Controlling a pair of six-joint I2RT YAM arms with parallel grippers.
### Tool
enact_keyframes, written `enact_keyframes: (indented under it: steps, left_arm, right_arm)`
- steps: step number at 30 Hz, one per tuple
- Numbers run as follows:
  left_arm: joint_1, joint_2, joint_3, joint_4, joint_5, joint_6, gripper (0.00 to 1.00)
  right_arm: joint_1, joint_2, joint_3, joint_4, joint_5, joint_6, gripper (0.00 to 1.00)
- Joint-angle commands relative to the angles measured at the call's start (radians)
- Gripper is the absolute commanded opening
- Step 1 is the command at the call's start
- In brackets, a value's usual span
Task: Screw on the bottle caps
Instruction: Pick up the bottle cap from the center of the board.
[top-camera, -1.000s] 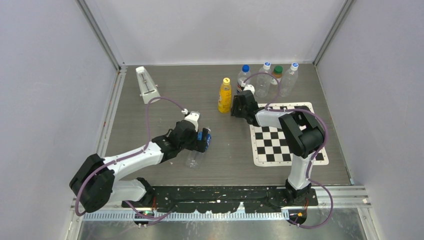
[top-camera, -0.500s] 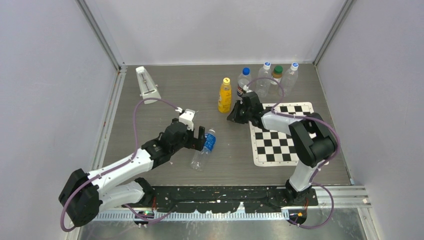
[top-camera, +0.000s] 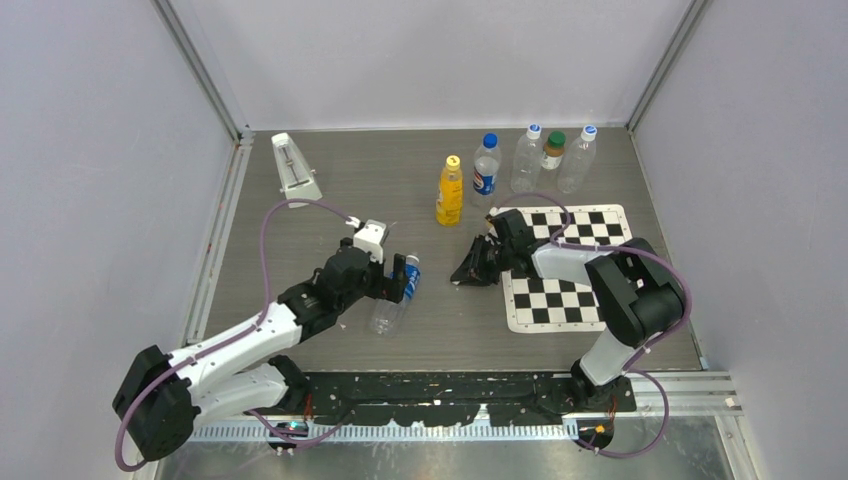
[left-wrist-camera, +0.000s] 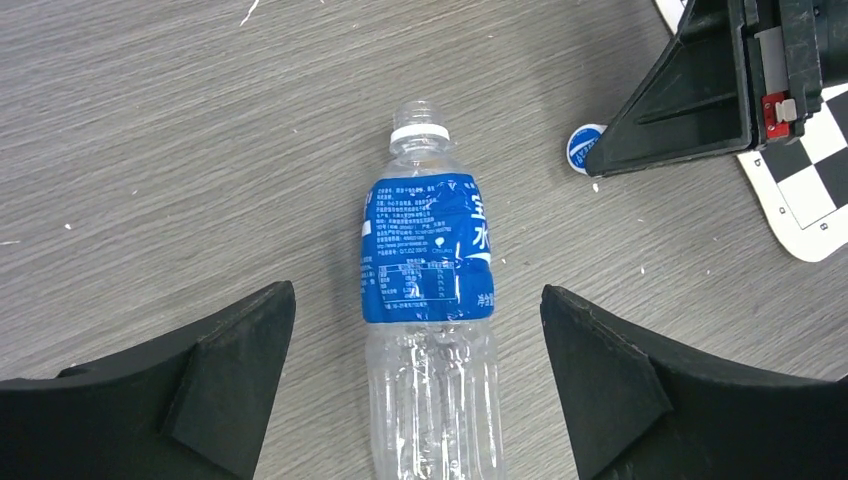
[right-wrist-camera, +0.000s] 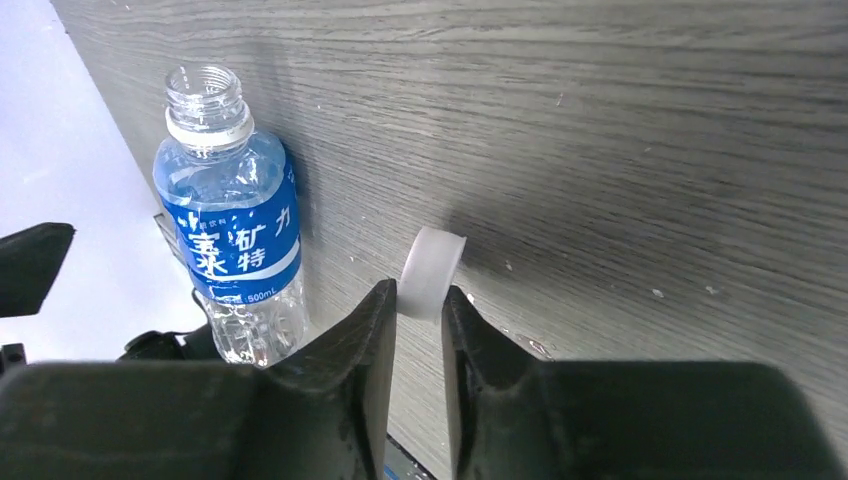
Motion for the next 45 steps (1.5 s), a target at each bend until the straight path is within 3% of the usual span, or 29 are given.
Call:
enact_keyframes:
  steps: [1,7,11,16,22,29,34,41,45]
  left_arm:
    - [0.007,-0.037,0.013,-0.064,-0.02,-0.057,0.97]
    - [0.007,-0.021,0.113,-0.31,-0.074,-0.184,1.0]
    - [0.007,-0.02,0.157,-0.422,-0.103,-0.238,1.0]
    - [0.006,-0.038,0.161,-0.456,-0.06,-0.274,1.0]
    - [-0.021,-0.012,0.207,-0.463,-0.051,-0.32,0.98]
    - [-0.176,0.237,0.435,-0.475,-0.178,-0.255,0.95]
    - [-0.244,0.482,0.597,-0.446,-0.213,-0.22,0.84]
    - [-0.249,0.74,0.789,-0.432,-0.224,-0.206,0.56]
    - [-0.247,0.852,0.86,-0.439,-0.229,-0.197,0.48]
  right_arm:
    - [-0.006,-0.003,-0.063,0.027,-0.023,0.039,0.33]
    - [-0.027,-0.108,-0.121,-0.086,0.06,0.021,0.74]
    - [-0.031,-0.237,-0.138,-0.197,0.116,-0.001,0.88]
    - [-0.031,-0.393,-0.141,-0.319,0.19,-0.052,0.92]
    - [-0.031,-0.569,-0.122,-0.284,0.193,-0.031,0.99]
    - [-0.032,-0.706,-0.166,-0.259,0.26,-0.088,1.0]
    - [-0.033,-0.82,-0.151,-0.343,0.408,-0.122,1.0]
    - [-0.033,-0.91,-0.159,-0.439,0.628,-0.149,1.0]
    - [-0.032,-0.941,-0.169,-0.468,0.67,-0.168,1.0]
